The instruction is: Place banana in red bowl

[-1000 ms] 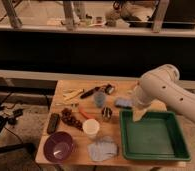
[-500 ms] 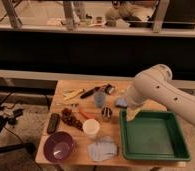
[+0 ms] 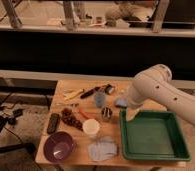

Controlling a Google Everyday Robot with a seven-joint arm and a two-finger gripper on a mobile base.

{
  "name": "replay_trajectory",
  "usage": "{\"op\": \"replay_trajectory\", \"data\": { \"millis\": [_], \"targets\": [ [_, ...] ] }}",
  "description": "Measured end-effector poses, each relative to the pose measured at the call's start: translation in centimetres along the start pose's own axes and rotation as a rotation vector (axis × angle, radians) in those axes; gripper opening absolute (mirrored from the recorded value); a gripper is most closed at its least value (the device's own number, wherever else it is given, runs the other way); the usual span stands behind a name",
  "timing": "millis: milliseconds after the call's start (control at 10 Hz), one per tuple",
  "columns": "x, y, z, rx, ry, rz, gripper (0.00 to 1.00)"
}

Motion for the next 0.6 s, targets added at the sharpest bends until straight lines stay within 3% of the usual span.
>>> {"op": "replay_trajectory", "data": {
  "millis": [200,600],
  "targets": [
    [-2.1,-1.1,-0.2,0.033,-0.026,-0.060,0.80],
    [-10.4,-5.0,0.9,0.093,-0.101,-0.208,0.80]
  ]
}}
